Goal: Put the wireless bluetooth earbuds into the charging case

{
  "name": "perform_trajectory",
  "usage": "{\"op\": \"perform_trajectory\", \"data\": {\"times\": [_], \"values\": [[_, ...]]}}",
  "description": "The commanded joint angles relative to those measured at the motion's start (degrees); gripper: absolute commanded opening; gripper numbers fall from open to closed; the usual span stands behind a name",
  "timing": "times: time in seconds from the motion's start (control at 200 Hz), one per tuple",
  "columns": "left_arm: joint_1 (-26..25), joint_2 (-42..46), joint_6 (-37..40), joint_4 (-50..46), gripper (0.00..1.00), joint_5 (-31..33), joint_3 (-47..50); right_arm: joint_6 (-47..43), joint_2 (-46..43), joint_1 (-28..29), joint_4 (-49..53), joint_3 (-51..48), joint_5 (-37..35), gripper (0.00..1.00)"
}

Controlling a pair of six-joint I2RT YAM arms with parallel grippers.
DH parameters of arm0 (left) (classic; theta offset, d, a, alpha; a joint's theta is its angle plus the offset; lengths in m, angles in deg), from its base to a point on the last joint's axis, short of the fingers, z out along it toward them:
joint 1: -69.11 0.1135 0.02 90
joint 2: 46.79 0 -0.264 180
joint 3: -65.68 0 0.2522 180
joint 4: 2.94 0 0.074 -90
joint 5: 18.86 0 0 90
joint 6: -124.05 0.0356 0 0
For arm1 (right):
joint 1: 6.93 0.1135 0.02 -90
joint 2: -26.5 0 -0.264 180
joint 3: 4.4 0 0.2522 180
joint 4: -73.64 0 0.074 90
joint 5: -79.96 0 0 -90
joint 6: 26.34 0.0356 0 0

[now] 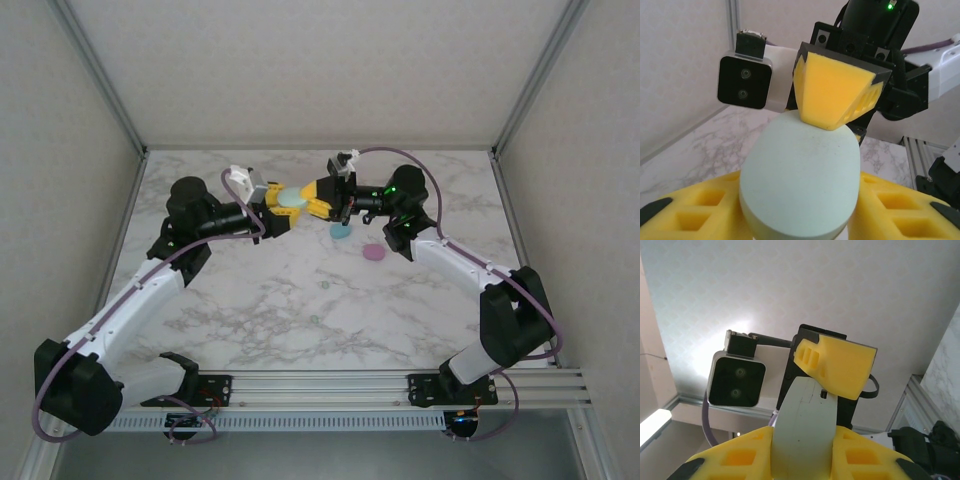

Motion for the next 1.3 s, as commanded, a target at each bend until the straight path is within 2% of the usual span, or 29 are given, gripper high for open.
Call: {"op": "perform_trajectory", "data": {"times": [0.0, 0.085, 0.2, 0.425, 0.651, 0.716, 0.836, 0.916, 1.006, 1.201, 1.296], "values": [[-0.93, 0.02, 4.40, -6.10, 0.36, -0.92, -4.88, -11.43, -1.57, 0.59, 15.37, 1.32, -0.11, 0.26], [-1.10, -0.40, 9.34, -13.77, 0.34, -1.06, -7.02, -20.83, -3.25, 0.53, 28.58, 4.22, -0.59, 0.37], [-1.19, -1.15, 15.80, -23.97, 0.31, -0.73, -9.92, -31.58, -4.29, 0.56, 43.90, 8.47, -1.26, 0.43], [-1.52, -2.25, 18.59, -28.56, 0.32, -0.84, -11.85, -31.91, -4.05, 0.69, 44.19, 9.08, -0.05, 0.40], [-2.42, -3.55, 19.32, -29.91, 0.34, 0.24, -13.08, -32.37, -3.89, 1.39, 44.40, 9.29, 1.32, 0.44], [-2.74, -3.89, 19.89, -30.55, 0.34, 0.16, -13.52, -32.68, -3.66, 1.49, 44.78, 9.30, 1.23, 0.41], [-3.04, -4.27, 20.45, -31.69, 0.39, 0.36, -14.07, -33.02, -3.52, 1.48, 45.08, 9.04, 0.54, 0.25], [-2.95, -3.78, 19.62, -30.62, 0.46, 0.47, -13.50, -31.47, -3.66, 1.42, 42.55, 8.44, 0.68, 0.20], [-2.54, -2.85, 17.73, -27.34, 0.51, 0.68, -11.64, -26.25, -3.96, 1.07, 34.26, 6.18, 1.41, 0.17], [-0.84, -0.20, 9.48, -11.57, 0.55, -1.49, -4.98, -11.43, -3.86, 0.00, 13.63, 1.22, 2.01, 0.15], [-0.84, -0.21, 7.99, -8.88, 0.55, -2.72, -4.22, -7.12, -3.61, -0.28, 7.74, 0.28, 1.83, 0.15]]}}
